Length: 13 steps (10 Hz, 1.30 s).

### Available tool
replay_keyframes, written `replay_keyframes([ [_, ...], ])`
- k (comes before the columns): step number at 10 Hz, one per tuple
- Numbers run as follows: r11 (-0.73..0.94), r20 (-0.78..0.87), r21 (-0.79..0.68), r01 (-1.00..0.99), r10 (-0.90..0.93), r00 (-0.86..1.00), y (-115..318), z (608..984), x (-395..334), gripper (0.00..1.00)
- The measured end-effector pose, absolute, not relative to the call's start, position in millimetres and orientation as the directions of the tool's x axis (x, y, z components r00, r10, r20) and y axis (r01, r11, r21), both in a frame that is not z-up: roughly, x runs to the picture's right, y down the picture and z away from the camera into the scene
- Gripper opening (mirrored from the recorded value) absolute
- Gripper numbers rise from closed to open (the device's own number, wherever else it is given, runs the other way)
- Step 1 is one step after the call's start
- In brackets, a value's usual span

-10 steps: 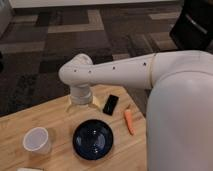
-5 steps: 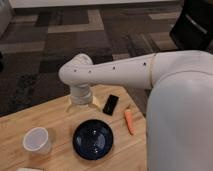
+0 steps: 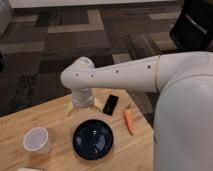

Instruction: Pick up the ceramic bowl

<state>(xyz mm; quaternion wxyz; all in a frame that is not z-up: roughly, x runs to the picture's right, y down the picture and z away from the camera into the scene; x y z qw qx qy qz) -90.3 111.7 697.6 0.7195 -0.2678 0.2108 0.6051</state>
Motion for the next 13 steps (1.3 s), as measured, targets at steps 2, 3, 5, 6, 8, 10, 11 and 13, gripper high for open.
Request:
replay_keyframes([
  [2, 0.193, -0.615, -0.172, -0.966, 0.745, 0.258, 117.1, 695.2, -80.4, 0.80],
  [3, 0.251, -0.609, -0.214, -0.944, 0.722, 0.330, 121.3, 693.9, -73.9, 0.80],
  [5, 0.329, -0.595, -0.282, -0.901, 0.677, 0.433, 127.1, 693.5, -62.9, 0.80],
  [6, 0.371, -0.584, -0.325, -0.870, 0.644, 0.494, 131.5, 693.3, -58.3, 0.80],
  [8, 0.490, -0.544, -0.424, -0.762, 0.534, 0.647, 141.8, 692.2, -50.8, 0.80],
  [10, 0.520, -0.531, -0.445, -0.729, 0.502, 0.683, 143.8, 692.6, -47.0, 0.80],
  [11, 0.521, -0.530, -0.446, -0.728, 0.502, 0.684, 143.7, 692.5, -47.8, 0.80],
  [13, 0.520, -0.531, -0.446, -0.728, 0.501, 0.683, 144.1, 692.8, -47.3, 0.80],
])
